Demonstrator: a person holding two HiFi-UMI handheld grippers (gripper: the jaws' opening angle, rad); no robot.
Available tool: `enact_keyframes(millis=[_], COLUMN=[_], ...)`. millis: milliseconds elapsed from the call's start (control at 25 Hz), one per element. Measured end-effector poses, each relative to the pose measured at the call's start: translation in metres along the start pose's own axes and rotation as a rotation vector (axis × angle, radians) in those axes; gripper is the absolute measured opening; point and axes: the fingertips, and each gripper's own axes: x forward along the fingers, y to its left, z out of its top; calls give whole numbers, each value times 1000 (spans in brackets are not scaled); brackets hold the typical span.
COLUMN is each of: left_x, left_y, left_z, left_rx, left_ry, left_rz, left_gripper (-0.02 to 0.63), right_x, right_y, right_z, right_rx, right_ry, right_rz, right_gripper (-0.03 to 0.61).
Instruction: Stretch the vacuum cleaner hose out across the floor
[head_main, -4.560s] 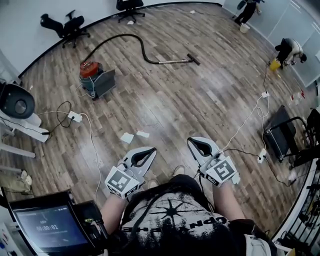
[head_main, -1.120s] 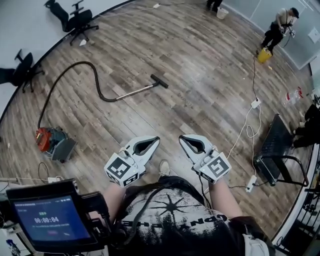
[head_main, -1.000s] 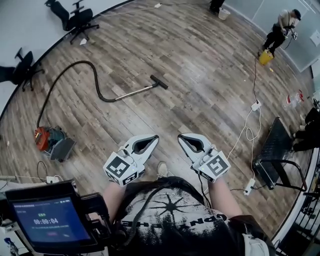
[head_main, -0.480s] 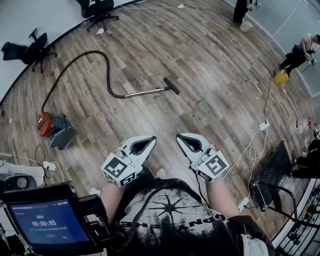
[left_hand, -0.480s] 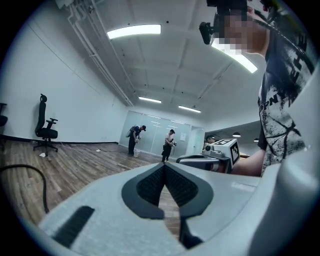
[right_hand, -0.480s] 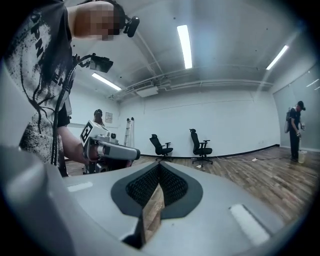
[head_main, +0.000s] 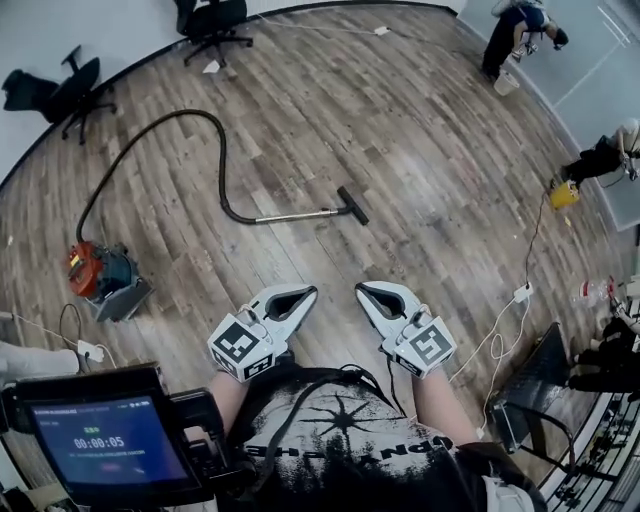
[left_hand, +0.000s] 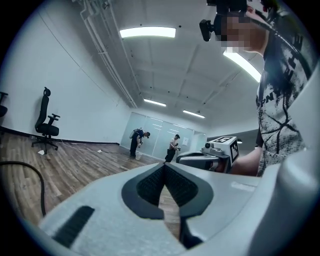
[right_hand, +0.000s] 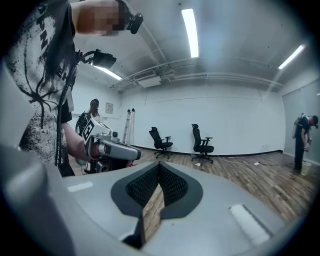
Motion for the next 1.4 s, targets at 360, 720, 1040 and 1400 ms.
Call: enact_keyframes(millis=[360,720,1040,1400], left_x=[19,67,108,202], left_y=[116,163,211,290], left_z=[62,69,74,104], left_rx=[56,35,22,10], left_ry=[-12,37,32,-41], left_rz=[-110,-175,-97,181], left_gripper=[0,0,0,0], right_x=[107,110,143,197], right_y=[-63,-130,-192,-328], right_z=[58,43,33,48], right_rx=[-58,-21,9,-49], right_ry=[-61,-25,3,-10], right_rz=[-84,-180,-105,187], right_gripper=[6,6,6,6])
